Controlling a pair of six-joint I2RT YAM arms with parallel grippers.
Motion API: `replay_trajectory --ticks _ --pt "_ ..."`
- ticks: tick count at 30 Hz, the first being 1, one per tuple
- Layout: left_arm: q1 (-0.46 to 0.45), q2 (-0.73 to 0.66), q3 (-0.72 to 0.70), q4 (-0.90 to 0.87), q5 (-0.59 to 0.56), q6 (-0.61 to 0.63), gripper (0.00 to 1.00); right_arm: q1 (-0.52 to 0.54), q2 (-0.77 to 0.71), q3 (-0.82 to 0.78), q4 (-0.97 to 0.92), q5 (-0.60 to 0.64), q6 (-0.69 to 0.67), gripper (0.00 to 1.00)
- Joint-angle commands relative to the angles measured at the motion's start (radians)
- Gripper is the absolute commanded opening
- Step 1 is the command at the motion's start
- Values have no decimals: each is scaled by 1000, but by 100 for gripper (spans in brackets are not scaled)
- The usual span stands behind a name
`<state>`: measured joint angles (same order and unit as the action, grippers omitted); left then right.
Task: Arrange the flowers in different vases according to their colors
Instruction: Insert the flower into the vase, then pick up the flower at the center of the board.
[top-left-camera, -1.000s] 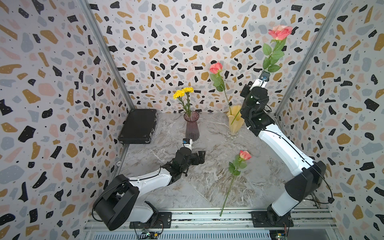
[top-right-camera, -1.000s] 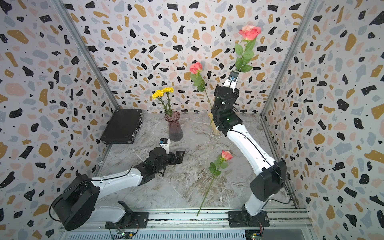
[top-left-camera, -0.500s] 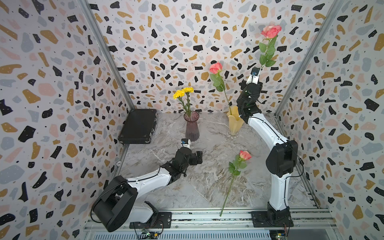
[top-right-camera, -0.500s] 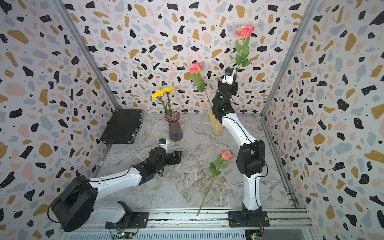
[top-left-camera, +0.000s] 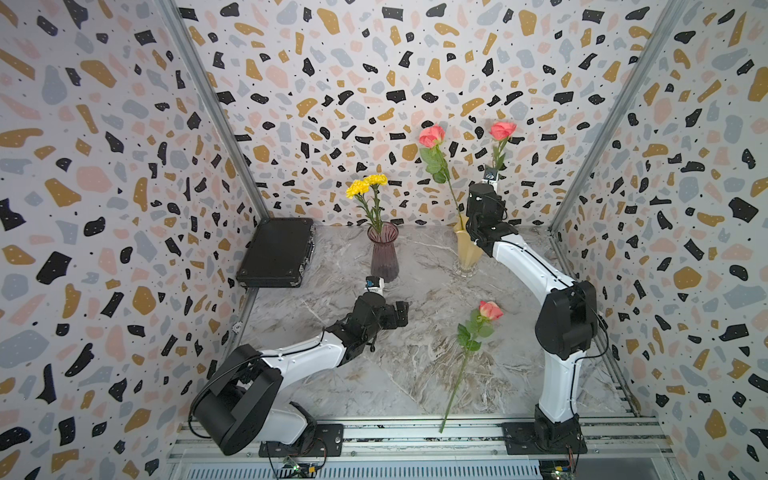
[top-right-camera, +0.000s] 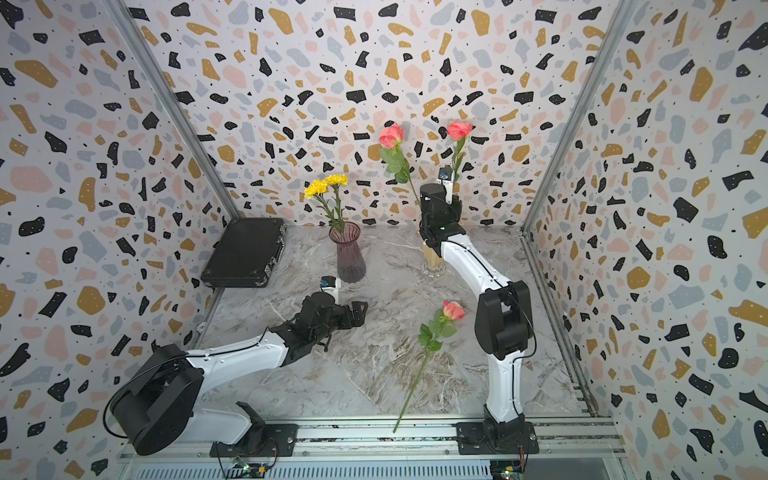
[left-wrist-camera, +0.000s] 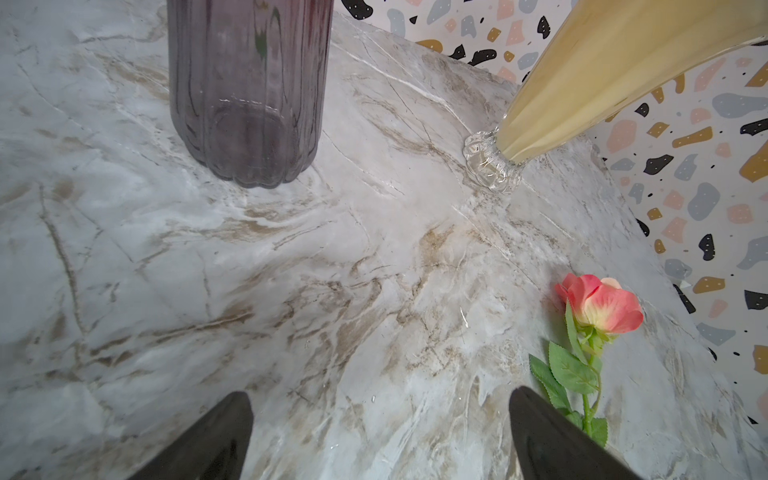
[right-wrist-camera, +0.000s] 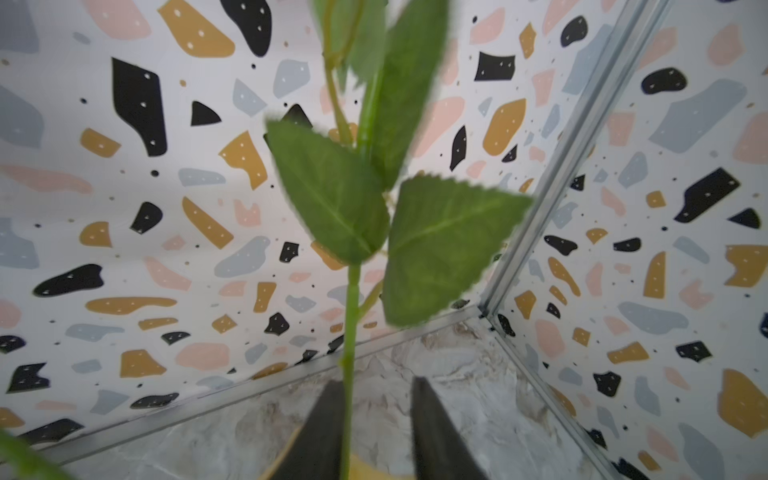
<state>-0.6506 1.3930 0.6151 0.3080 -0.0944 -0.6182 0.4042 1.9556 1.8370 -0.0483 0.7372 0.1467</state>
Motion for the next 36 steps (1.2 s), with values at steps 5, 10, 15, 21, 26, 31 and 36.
replay_trajectory --ticks 5,10,15,21,26,31,36 --pt "5 26 27 30 8 1 99 8 -292 -58 -481 -289 268 50" --pt "5 27 31 20 22 -2 99 54 -564 -399 -538 -419 358 51" --pt "5 29 27 36 28 9 99 126 -867 -796 -627 -587 561 52" --pt "5 55 27 59 49 -16 100 233 -956 -1077 -683 -843 682 52" --pt "5 53 32 47 55 -16 99 289 -931 -1197 -624 -851 712 53" --pt "5 44 33 44 46 -5 99 298 -846 -1297 -405 -954 778 53" --pt "5 53 43 45 63 8 99 305 -740 -1286 -341 -924 762 46"
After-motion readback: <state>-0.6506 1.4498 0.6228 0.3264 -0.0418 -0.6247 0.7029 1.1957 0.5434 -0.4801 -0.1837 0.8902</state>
